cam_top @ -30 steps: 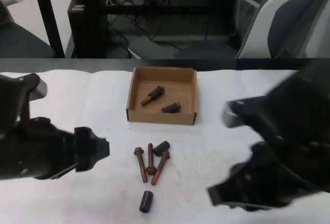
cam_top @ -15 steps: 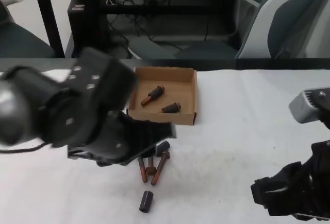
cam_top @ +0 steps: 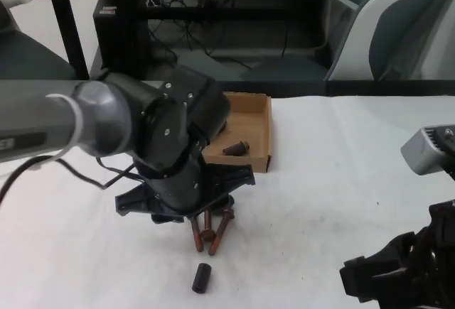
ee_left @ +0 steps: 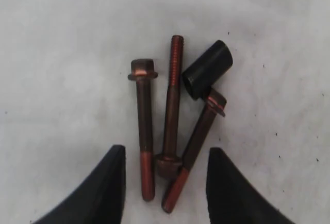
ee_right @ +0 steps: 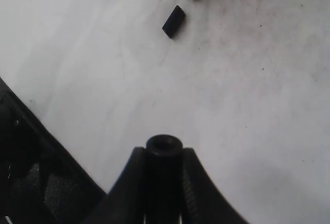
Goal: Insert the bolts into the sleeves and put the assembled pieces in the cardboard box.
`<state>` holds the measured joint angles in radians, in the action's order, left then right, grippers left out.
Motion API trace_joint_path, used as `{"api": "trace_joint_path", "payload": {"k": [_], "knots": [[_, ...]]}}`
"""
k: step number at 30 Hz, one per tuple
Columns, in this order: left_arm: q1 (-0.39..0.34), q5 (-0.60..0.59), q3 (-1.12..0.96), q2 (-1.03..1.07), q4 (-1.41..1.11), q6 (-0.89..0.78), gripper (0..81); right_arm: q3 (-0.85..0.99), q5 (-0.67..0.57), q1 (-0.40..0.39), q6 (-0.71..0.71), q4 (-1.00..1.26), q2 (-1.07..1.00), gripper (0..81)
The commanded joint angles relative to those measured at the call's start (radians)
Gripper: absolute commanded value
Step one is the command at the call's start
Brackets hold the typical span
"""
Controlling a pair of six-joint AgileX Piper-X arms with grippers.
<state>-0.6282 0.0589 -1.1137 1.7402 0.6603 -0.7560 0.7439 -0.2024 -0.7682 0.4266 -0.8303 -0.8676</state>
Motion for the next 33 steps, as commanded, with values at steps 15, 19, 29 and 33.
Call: {"api": "trace_joint_path", "payload": {"k": [15, 19, 29, 33], "knots": [[0.061, 0.023, -0.020, 0.087, -0.003, -0.008, 49.1, 0.003, -0.051, 0.006, -0.029, -0.003, 0.009, 0.4], [0.074, 0.022, -0.020, 0.087, -0.012, -0.008, 49.1, 0.003, -0.051, 0.006, -0.029, -0.003, 0.009, 0.4], [0.071, 0.018, -0.020, 0.089, -0.012, -0.008, 49.1, 0.003, -0.051, 0.006, -0.029, -0.003, 0.009, 0.4], [0.071, 0.015, -0.020, 0.089, -0.012, -0.036, 49.1, 0.003, -0.051, 0.006, -0.029, -0.003, 0.009, 0.4]]}}
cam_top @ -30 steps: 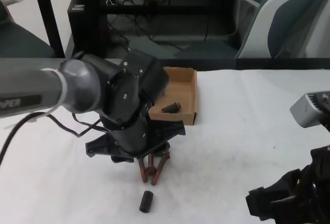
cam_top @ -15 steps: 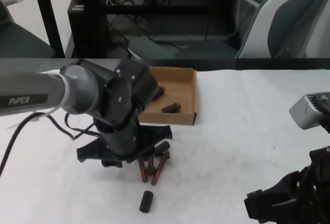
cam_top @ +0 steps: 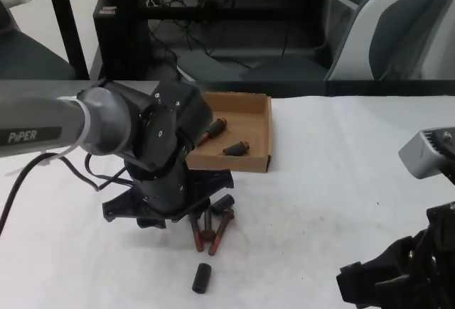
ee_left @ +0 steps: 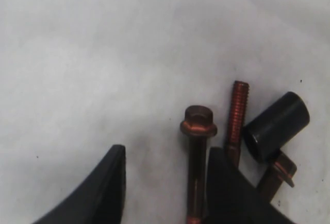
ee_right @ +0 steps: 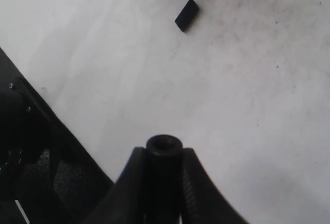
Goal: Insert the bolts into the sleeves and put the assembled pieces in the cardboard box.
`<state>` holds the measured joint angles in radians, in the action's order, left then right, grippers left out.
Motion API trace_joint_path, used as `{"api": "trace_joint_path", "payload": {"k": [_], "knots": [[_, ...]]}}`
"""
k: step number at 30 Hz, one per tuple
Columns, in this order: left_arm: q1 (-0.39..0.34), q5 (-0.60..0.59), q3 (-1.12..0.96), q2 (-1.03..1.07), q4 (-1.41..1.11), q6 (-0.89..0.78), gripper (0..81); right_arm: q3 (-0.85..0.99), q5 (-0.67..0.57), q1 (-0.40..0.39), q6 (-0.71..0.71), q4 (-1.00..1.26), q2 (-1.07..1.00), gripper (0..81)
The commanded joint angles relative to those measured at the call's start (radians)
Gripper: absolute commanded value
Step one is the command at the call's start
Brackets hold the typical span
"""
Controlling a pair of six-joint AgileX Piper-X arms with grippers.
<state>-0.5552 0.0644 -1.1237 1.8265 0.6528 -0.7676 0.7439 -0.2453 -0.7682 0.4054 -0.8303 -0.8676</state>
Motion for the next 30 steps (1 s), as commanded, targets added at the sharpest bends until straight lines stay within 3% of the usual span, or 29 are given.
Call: {"api": "trace_joint_path", "payload": {"k": [1, 11, 25, 30], "knots": [[-0.002, 0.010, -0.010, 0.005, -0.004, -0.027, 49.1, 0.003, -0.008, 0.006, -0.008, 0.000, 0.009, 0.4], [-0.002, -0.012, -0.010, 0.006, -0.080, -0.024, 49.1, 0.003, -0.008, 0.006, -0.008, 0.019, 0.009, 0.4], [-0.039, 0.021, -0.015, 0.006, 0.025, 0.025, 49.1, 0.003, -0.008, 0.006, -0.016, 0.042, 0.009, 0.4], [-0.065, 0.047, -0.015, 0.006, 0.025, 0.035, 42.0, 0.003, -0.008, 0.006, -0.016, 0.042, 0.009, 0.4]]}}
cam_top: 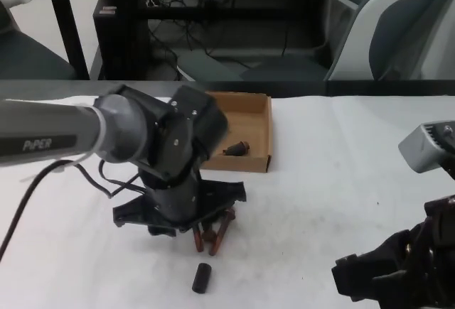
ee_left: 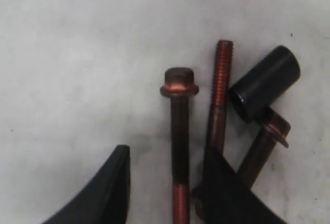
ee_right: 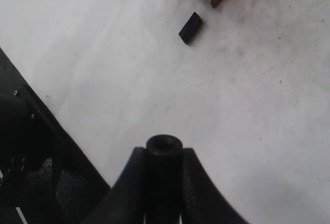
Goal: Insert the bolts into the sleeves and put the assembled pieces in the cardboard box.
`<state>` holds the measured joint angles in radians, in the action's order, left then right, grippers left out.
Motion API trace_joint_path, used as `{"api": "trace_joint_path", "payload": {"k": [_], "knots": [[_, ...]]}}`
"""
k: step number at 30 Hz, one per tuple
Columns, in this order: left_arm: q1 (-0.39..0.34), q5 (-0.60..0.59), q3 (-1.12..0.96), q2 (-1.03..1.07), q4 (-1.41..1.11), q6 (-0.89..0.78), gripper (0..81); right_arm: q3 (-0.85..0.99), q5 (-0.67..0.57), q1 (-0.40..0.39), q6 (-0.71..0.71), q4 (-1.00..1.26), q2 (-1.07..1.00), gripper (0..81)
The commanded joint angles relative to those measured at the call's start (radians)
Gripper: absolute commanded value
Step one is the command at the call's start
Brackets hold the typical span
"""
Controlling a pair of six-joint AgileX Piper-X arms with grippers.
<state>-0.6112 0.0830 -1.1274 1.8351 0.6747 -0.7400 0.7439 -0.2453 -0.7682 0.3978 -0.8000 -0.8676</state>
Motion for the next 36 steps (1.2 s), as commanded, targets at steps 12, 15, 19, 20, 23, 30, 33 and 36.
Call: {"api": "trace_joint_path", "payload": {"k": [12, 15, 19, 20, 23, 30, 33, 36], "knots": [[-0.001, 0.081, -0.011, -0.002, 0.003, 0.035, 40.6, 0.003, -0.023, 0.006, -0.017, 0.011, 0.009, 0.4], [-0.001, 0.109, -0.011, -0.002, 0.003, 0.052, 40.6, 0.003, -0.031, 0.006, -0.017, 0.011, 0.009, 0.4], [-0.004, 0.138, -0.011, -0.002, 0.003, 0.047, 40.6, 0.003, -0.031, 0.017, -0.017, 0.011, 0.009, 0.4], [-0.004, 0.137, -0.011, -0.002, -0.002, 0.040, 40.6, 0.003, -0.031, 0.022, -0.017, 0.011, 0.009, 0.4], [-0.004, 0.130, -0.013, -0.002, -0.006, -0.042, 40.6, 0.006, -0.041, 0.049, -0.017, 0.013, 0.009, 0.4], [-0.005, 0.061, -0.030, 0.001, 0.018, -0.202, 36.4, 0.026, -0.094, 0.115, -0.023, 0.016, 0.009, 0.4], [-0.006, 0.058, -0.045, 0.001, 0.041, -0.223, 36.4, 0.026, -0.130, 0.134, -0.023, 0.028, 0.009, 0.4], [-0.006, 0.055, -0.071, 0.001, 0.105, -0.196, 36.4, 0.026, -0.142, 0.135, -0.023, 0.034, 0.009, 0.4]]}}
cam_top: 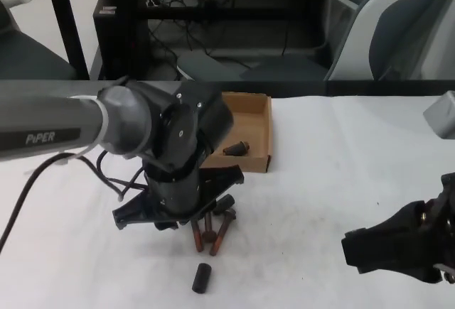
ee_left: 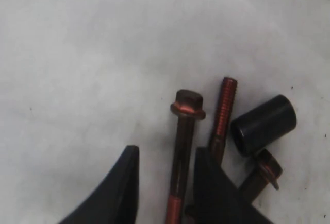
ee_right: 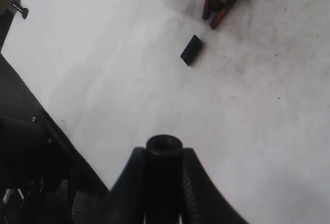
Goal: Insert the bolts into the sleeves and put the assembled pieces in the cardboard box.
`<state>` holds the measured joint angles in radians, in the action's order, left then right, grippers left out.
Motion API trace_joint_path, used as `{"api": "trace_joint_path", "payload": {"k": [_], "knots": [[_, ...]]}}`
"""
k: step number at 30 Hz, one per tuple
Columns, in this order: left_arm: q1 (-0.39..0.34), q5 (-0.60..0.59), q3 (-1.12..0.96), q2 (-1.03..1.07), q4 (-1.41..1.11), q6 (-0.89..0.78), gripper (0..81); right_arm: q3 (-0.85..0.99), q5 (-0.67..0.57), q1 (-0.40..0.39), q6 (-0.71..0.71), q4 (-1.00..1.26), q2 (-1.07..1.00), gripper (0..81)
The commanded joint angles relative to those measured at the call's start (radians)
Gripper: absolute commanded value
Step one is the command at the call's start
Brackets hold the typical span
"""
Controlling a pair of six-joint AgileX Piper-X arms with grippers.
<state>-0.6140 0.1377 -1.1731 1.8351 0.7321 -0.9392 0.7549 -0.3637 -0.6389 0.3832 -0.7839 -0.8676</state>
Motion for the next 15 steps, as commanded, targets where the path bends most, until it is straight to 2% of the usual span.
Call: {"api": "trace_joint_path", "payload": {"k": [1, 15], "knots": [[-0.003, 0.000, -0.033, 0.001, 0.066, 0.014, 36.4, 0.015, -0.024, 0.005, -0.009, 0.018, 0.009, 0.4], [-0.038, -0.041, -0.085, 0.078, 0.112, 0.015, 36.4, 0.015, -0.045, 0.005, -0.009, 0.018, 0.009, 0.4]]}}
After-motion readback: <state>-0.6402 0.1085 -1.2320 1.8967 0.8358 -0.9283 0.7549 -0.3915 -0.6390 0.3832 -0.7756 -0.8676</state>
